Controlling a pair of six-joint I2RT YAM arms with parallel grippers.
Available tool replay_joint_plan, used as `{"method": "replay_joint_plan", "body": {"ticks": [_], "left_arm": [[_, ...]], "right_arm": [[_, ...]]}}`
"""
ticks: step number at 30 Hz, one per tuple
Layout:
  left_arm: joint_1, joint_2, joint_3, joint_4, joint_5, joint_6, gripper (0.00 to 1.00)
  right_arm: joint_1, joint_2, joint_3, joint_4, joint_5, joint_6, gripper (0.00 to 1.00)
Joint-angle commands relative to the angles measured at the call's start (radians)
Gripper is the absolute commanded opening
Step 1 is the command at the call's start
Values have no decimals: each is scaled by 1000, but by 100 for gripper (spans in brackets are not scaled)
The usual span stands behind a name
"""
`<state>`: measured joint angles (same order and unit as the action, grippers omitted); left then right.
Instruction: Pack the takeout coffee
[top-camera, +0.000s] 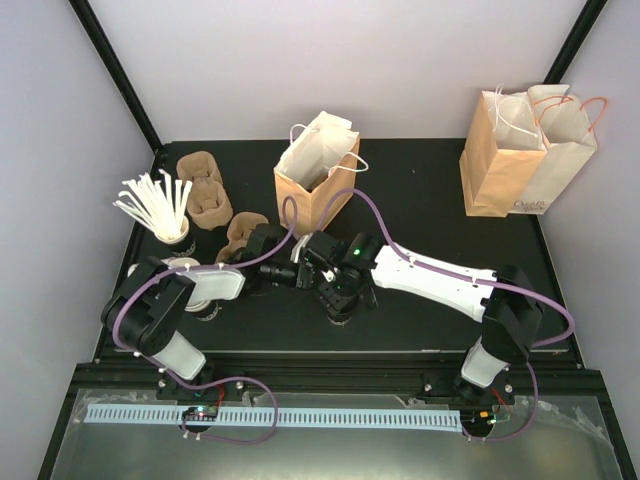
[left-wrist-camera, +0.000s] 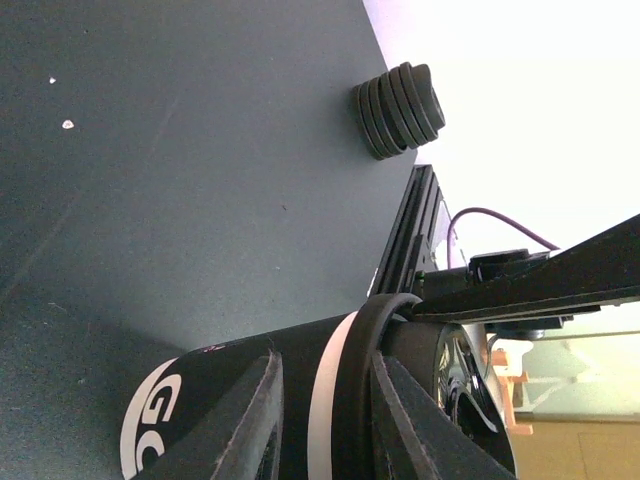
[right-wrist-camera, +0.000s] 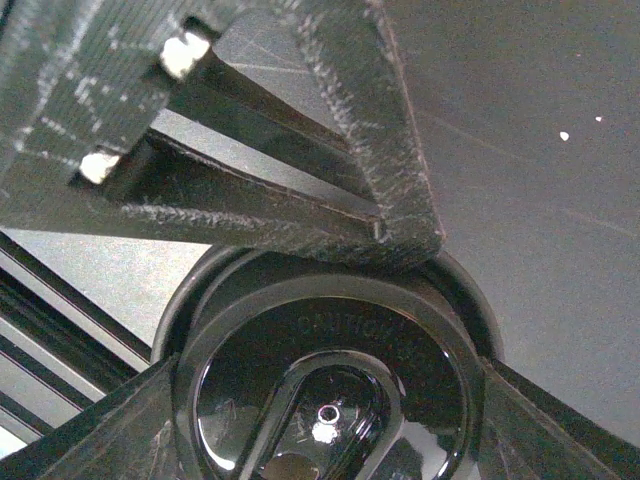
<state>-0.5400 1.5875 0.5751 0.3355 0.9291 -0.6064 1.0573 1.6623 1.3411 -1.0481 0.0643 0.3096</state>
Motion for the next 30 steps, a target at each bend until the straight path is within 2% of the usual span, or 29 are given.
{"method": "replay_joint_plan", "body": {"ticks": [1,6,11,16,21,26,30], "left_arm": [[-89,96,-109,-302,-226,-8,28],[-87,-101,-56,-359,-301,-36,48],[-61,-277,-15,-360,-336,-91,57],[-56,-383,-39,-377,-341,-125,60],[-59,-451,-160,-259,-302,-223,60],[-77,-539,-251,-202,-303,-300,57],[-104,-578,-287,-151,-291,-330,62]], "right_arm": [[34,109,-84,-35,-174,9,46],[-7,78,-97,-39,-92,103,46],[-40,60,-96,-33,-40,178,46],[-74,67,-85,-15,15,254,46],[-94,93,-10,-31,89,326,45],[-92,89,16,-16,67,345,43],[-86,82,-2,-5,51,333,43]]}}
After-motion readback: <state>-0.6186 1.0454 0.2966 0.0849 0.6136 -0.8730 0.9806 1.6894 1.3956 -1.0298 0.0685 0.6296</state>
